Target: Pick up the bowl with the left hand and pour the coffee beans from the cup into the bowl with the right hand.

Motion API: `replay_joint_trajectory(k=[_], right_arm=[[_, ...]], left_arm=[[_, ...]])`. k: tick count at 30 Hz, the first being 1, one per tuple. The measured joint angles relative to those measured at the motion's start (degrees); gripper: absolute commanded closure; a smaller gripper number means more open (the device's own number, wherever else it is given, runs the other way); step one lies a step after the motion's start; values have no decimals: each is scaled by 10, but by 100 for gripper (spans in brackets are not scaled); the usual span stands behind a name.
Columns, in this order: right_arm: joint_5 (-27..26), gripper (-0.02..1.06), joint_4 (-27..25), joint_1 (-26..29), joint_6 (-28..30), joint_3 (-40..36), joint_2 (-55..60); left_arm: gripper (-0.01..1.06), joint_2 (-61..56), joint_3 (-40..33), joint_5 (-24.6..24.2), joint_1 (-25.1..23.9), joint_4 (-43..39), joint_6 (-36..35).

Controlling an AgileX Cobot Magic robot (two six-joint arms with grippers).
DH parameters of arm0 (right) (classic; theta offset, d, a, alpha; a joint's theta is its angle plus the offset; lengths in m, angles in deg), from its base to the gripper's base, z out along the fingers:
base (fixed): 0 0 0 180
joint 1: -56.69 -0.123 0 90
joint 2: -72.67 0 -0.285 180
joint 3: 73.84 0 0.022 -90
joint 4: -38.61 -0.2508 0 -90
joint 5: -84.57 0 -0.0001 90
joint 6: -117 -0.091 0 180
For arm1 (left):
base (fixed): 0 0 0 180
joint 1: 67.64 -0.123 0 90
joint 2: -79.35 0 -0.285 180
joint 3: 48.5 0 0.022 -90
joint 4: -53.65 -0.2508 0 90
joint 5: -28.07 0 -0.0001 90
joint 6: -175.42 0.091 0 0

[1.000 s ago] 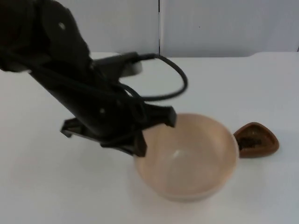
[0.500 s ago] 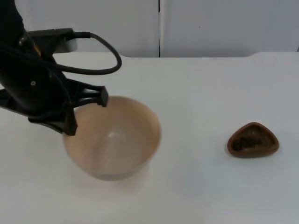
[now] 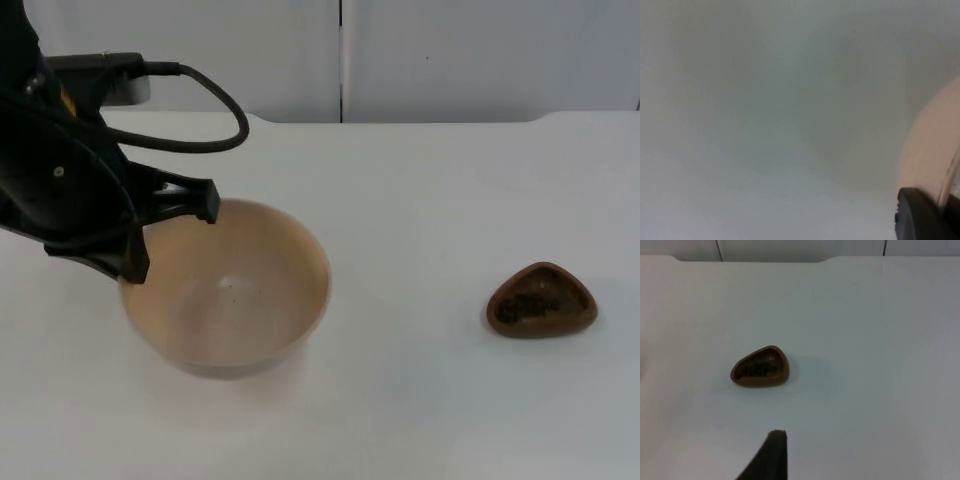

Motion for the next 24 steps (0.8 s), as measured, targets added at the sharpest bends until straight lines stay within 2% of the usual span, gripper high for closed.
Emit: replay_joint_trajectory(k=[12, 20, 24], right_arm=[[0, -1, -9, 0, 0, 0, 0], [-2, -1, -42, 0, 0, 0, 0], [-4, -1, -46, 0, 0, 0, 0]], left_arm=[[105, 0, 0, 5, 0, -1, -6], [105, 0, 0, 11, 0, -29, -112], [105, 0, 0, 13, 0, -38, -129]])
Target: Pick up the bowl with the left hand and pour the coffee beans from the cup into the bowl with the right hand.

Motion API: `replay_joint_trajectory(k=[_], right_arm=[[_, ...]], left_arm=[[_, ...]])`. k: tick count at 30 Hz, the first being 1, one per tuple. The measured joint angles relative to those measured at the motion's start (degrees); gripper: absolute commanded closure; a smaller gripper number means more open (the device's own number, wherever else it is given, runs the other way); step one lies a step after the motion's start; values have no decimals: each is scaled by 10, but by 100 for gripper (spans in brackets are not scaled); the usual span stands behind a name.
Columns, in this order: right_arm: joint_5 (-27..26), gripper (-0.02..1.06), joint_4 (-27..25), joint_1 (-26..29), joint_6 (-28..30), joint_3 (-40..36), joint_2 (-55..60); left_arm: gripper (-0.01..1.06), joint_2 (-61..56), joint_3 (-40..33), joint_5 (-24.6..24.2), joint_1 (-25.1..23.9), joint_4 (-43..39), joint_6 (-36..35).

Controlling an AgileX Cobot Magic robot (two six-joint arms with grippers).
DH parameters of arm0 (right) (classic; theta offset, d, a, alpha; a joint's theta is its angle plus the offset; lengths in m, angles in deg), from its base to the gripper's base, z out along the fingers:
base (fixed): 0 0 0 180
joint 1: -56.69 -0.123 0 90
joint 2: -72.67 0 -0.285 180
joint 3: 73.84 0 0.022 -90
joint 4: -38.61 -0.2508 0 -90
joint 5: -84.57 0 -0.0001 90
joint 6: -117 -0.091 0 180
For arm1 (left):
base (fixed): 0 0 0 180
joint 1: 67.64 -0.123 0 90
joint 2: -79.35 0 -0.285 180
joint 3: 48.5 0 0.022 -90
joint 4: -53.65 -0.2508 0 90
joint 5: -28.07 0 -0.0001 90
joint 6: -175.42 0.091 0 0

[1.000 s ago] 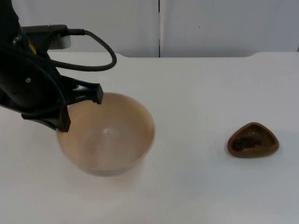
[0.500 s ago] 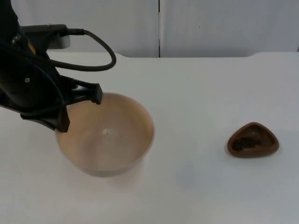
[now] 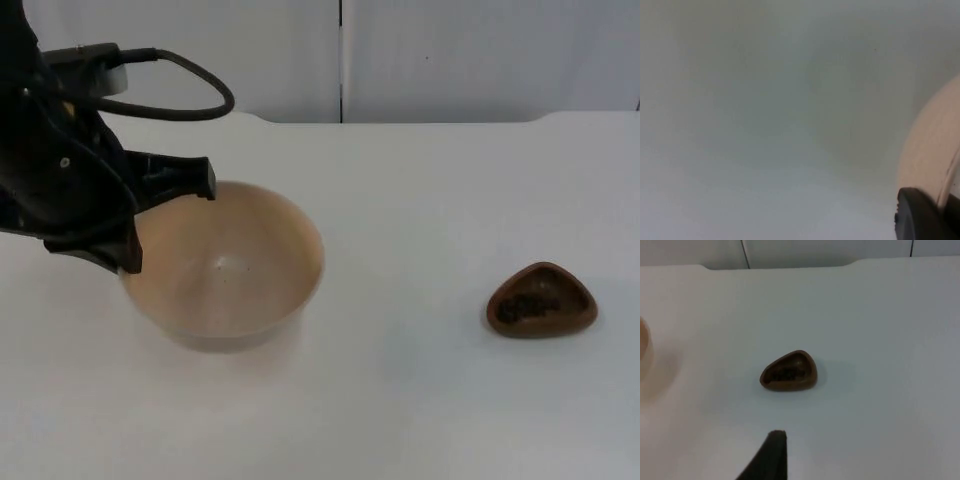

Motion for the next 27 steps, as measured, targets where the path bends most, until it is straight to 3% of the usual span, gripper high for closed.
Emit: replay_joint_trajectory(k=[9, 18, 27], right_arm=[[-21, -1, -7, 0, 3, 16, 46], [-90, -1, -7, 0, 4, 58, 187], [-111, -1, -11, 0, 4, 137, 326]], left_arm=[[105, 0, 0, 1, 0, -1, -5], [105, 1, 0, 2, 0, -1, -5], [105, 1, 0, 10, 0, -1, -5]])
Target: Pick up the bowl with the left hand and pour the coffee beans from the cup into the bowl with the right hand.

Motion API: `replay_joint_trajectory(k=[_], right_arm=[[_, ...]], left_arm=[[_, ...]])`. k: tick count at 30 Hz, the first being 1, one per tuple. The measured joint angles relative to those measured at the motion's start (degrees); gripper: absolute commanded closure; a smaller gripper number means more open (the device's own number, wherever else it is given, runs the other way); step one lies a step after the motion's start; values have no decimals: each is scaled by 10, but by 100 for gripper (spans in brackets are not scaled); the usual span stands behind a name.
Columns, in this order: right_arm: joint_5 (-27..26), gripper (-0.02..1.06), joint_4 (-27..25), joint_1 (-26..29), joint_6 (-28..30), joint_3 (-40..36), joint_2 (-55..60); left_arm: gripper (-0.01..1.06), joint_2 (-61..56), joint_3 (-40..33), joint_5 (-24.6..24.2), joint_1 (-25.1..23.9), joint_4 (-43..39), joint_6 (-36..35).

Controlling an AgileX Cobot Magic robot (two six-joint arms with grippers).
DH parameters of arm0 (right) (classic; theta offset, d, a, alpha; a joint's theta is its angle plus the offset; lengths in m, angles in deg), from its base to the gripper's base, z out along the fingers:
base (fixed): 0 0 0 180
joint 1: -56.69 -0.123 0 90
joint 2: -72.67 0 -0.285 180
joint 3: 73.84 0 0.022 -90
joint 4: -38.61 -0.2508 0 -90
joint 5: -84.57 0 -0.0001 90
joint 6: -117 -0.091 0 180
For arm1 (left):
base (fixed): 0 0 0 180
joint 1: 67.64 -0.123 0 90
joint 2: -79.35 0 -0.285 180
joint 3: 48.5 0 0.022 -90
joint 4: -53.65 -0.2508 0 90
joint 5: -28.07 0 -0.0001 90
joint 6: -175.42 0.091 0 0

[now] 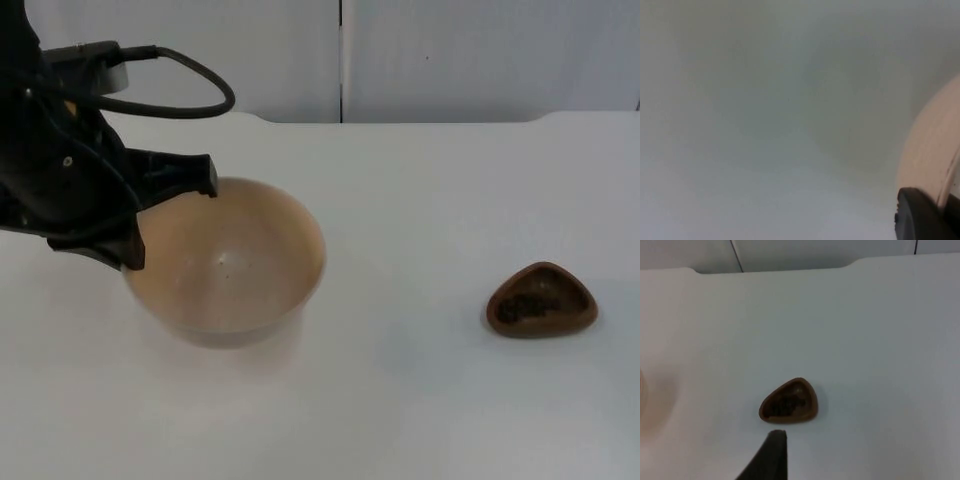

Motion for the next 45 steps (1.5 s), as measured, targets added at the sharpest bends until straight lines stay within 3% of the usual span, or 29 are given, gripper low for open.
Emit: replay_joint_trajectory(k=[11, 18, 33, 39, 45], right_arm=[[4, -1, 0, 0, 10, 130, 176], [10, -1, -1, 0, 53, 193, 289], [11, -1, -1, 0, 81, 241, 408], [37, -1, 1, -3, 82, 274, 455], [41, 0, 46, -60, 82, 306, 514]], left_arm=[[105, 0, 0, 0, 0, 1, 0], [105, 0, 0, 0, 0, 3, 0], [105, 0, 0, 0, 0, 3, 0], [105, 0, 0, 0, 0, 3, 0], [105, 0, 0, 1, 0, 3, 0]])
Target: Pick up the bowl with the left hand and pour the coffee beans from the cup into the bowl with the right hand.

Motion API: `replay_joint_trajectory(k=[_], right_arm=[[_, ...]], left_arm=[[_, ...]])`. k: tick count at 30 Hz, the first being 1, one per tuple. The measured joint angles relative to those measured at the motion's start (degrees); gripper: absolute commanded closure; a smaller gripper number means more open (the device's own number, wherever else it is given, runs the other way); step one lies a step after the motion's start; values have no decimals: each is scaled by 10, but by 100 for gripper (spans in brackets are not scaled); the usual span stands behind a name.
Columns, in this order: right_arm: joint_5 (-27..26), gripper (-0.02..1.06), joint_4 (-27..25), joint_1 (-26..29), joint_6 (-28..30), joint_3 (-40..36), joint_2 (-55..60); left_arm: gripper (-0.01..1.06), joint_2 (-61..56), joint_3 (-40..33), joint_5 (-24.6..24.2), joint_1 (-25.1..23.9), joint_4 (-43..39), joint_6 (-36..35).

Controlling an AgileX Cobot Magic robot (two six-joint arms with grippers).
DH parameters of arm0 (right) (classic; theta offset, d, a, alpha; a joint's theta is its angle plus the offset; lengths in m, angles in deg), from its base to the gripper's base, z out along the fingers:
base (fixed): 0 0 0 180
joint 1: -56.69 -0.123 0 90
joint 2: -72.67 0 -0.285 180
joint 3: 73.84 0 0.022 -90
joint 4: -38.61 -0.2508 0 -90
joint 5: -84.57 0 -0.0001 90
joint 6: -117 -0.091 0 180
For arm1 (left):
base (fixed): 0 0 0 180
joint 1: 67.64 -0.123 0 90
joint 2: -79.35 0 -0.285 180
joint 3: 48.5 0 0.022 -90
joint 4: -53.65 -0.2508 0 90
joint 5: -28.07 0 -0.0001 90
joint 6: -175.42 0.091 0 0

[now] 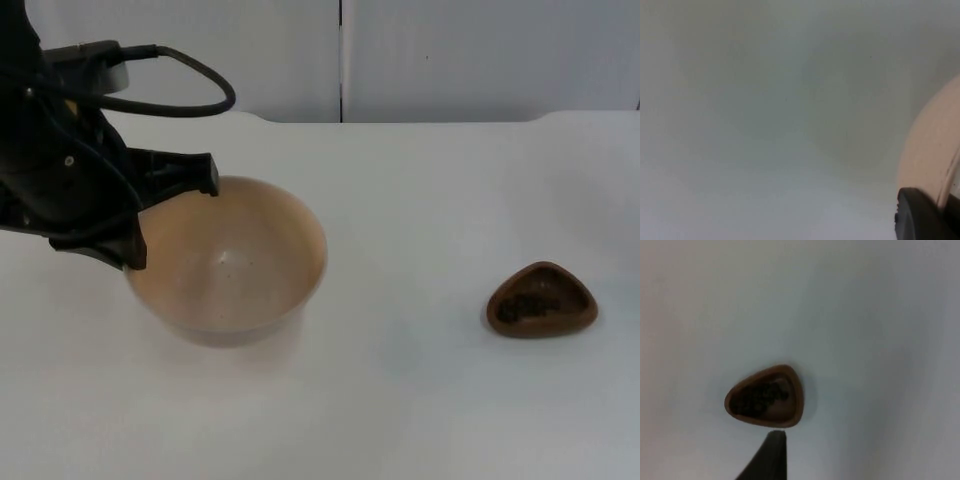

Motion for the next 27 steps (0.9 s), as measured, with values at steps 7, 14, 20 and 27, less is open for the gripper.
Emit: replay_joint_trajectory(k=[7, 14, 20, 27], right_arm=[[26, 0, 25, -57, 0, 57, 108], [46, 0, 61, -91, 0, 117, 185], [46, 0, 75, -99, 0, 119, 227], [30, 0, 74, -99, 0, 119, 284]], left_arm=[[105, 0, 0, 1, 0, 0, 0], [105, 0, 0, 2, 0, 0, 0], [105, 0, 0, 2, 0, 0, 0], [105, 0, 0, 2, 0, 0, 0]])
